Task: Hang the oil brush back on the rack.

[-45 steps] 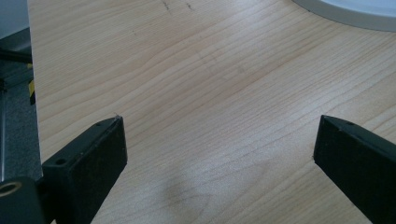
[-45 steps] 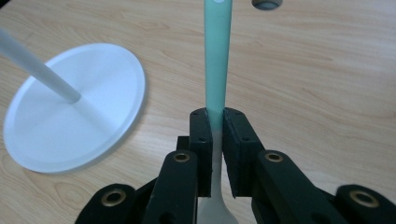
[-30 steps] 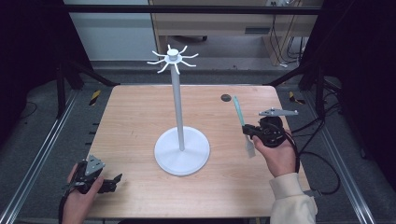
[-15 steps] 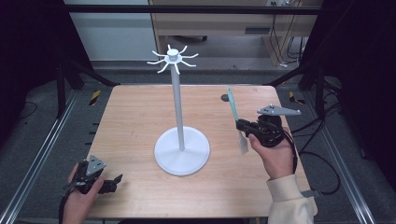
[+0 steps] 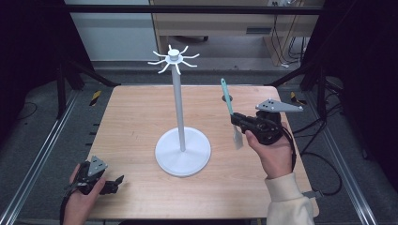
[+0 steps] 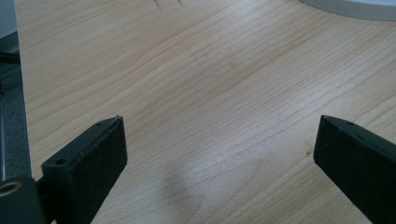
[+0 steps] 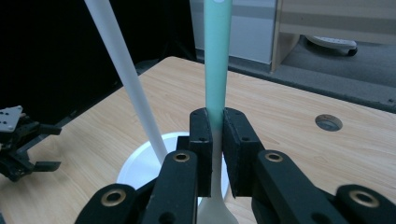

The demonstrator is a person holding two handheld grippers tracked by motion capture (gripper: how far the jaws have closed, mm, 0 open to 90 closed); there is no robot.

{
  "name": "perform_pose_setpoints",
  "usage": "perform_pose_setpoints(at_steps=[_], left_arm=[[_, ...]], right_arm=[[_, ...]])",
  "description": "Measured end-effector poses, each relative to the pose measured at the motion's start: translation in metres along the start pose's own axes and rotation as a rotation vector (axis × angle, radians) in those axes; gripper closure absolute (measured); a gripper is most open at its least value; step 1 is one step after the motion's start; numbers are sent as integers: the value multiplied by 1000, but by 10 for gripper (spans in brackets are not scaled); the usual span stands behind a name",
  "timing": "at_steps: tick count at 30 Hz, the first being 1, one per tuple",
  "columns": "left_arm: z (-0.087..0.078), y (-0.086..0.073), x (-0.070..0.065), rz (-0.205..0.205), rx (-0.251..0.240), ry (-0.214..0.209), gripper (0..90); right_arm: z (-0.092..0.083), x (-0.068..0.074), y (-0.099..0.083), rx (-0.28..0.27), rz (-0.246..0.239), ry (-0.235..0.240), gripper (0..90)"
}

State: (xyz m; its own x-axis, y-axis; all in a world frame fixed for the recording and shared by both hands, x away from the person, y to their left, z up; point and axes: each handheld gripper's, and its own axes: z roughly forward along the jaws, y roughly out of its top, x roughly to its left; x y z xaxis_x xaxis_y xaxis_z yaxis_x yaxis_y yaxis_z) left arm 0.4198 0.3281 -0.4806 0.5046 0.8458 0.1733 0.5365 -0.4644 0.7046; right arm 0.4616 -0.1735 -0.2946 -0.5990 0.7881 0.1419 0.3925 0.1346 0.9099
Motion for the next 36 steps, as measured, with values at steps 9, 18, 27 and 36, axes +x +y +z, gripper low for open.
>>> perform_pose_setpoints(at_steps=[9,18,27,36], left_arm=[[0,0,0,5,5,3,23],[0,0,0,3,8,8,23],[-1,0,0,6,1,4,23],[-1,1,0,7,2,6,23]], right_arm=[[-3,10,7,-23,-23,9,827],[-7,12,7,-48,-27,15,827],[-12,15,13,-76,-22,26,827],[-18,20,22,-102,-40,30,827]])
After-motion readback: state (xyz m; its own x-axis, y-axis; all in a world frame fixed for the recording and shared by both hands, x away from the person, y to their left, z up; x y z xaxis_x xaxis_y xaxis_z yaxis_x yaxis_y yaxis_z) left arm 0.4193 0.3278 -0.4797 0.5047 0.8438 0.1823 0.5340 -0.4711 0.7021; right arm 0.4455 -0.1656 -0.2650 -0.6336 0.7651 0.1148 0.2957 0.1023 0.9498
